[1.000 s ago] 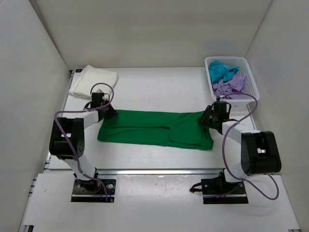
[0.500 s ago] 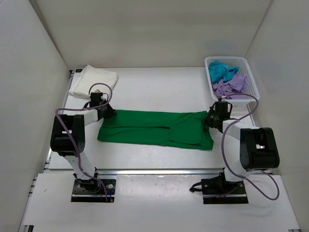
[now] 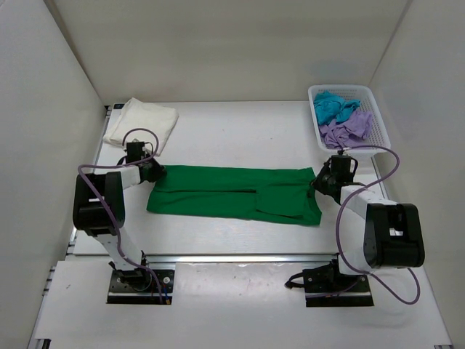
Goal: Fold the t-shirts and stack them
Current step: Rotate the tshirt 90 degrees
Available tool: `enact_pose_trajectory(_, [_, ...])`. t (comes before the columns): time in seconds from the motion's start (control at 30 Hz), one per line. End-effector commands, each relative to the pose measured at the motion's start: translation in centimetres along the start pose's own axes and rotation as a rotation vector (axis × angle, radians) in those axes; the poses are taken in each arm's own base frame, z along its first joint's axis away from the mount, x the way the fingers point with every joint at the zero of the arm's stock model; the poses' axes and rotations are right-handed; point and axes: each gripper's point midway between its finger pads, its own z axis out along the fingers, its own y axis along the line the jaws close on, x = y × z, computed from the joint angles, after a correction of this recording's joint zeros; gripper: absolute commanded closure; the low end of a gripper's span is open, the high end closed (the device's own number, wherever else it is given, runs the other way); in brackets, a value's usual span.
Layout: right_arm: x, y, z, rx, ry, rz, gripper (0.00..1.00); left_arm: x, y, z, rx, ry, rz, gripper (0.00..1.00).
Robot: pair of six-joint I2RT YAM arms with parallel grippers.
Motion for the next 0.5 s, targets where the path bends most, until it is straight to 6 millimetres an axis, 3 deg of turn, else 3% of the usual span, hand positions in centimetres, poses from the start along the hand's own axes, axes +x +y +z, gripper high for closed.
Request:
enact_pose_trajectory(0.0, [0.3, -1.3, -0.1, 0.032, -0.008, 0.033, 1.0, -0.7, 0.1, -0.9, -0.006, -0.031, 0.0, 0.97])
enact_pose_trajectory(0.13, [0.9, -1.7, 0.0, 0.048, 0.013, 0.03, 0.95, -1.0, -0.5, -1.3, 0.015, -0.041, -0.004, 0.97])
enact_pose_trajectory(0.27, [-0.3, -0.3, -0.6, 0.021, -0.016, 0.004, 0.79, -2.1, -2.7, -3.1, 0.079, -0.074, 0.004, 0.96])
enact_pose_trajectory(0.43, [-2.8, 2.6, -2.8, 0.014, -0.106, -0.071, 0.74, -4.8, -7.2, -7.4, 0.186, -0.18, 0.064, 0.94])
enact_pose_trajectory(0.47, [-2.6, 3.4, -3.2, 0.004, -0.102, -0.098, 0.75, -5.1, -7.5, -8.1, 0.194, -0.189, 0.066, 0.93])
